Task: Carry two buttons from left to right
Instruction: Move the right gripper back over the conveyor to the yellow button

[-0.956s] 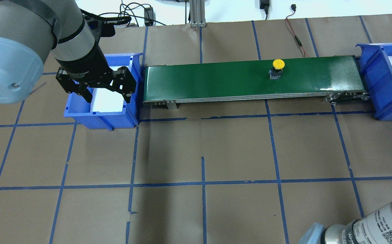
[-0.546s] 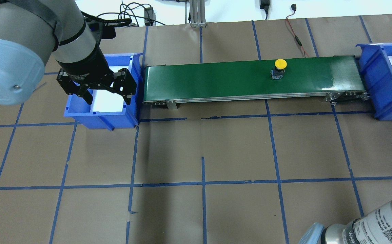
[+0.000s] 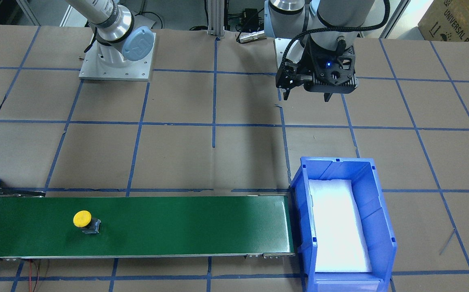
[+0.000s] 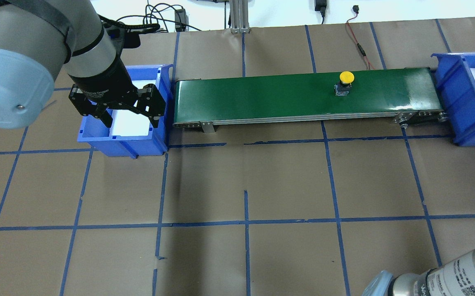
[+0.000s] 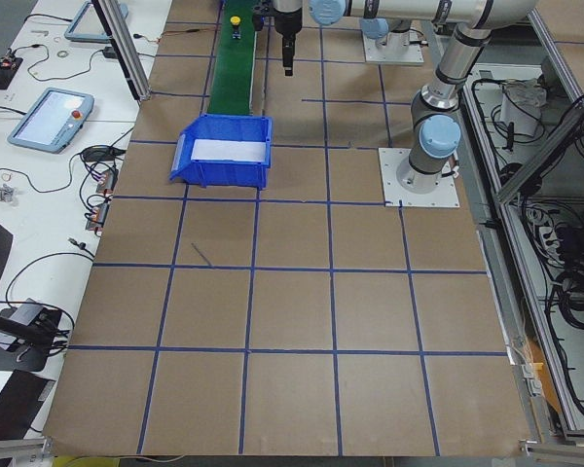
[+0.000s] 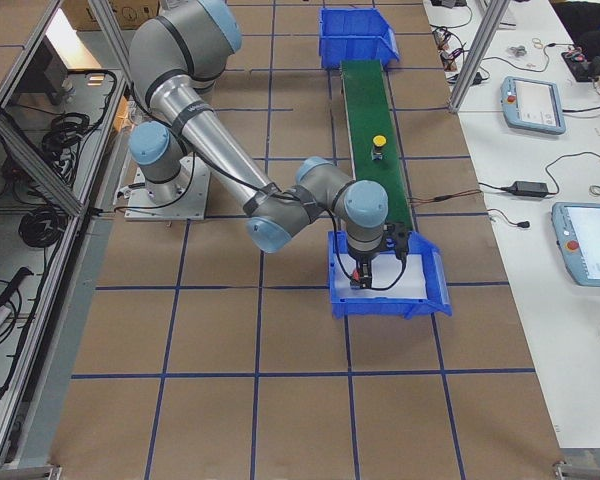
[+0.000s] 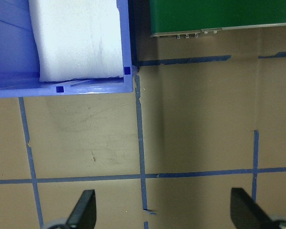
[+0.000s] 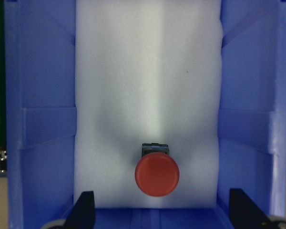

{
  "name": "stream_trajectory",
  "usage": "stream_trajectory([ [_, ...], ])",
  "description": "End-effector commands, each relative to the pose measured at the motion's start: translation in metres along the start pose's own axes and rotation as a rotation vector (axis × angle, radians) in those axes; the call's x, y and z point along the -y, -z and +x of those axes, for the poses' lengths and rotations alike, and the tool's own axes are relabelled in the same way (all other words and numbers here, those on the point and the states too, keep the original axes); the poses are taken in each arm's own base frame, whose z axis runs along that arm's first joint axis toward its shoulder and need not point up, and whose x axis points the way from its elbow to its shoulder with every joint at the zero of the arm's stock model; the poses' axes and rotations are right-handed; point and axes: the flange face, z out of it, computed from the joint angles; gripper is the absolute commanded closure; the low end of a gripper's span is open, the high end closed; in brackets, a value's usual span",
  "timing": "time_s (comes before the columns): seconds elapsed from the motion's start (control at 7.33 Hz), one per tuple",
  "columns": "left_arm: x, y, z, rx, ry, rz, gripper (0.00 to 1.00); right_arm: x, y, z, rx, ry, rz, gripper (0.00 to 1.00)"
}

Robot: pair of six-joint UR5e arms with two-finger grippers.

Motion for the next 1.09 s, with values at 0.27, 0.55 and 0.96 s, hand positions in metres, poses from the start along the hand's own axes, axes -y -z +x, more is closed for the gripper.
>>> stream_trajectory([
  [0.27,0.0,0.0,0.0,0.0,0.0,0.0,0.0,0.046,0.078,-0.17,-0.148,0.178,-0.017,0.0],
  [0.55,0.0,0.001,0.0,0.0,0.0,0.003,0.0,0.07,0.069,-0.27,-0.133,0.083,-0.002,0.0],
  [0.96,0.0,0.001,0.0,0.0,0.0,0.003,0.0,0.086,0.021,-0.342,0.032,0.009,-0.021,0.0],
])
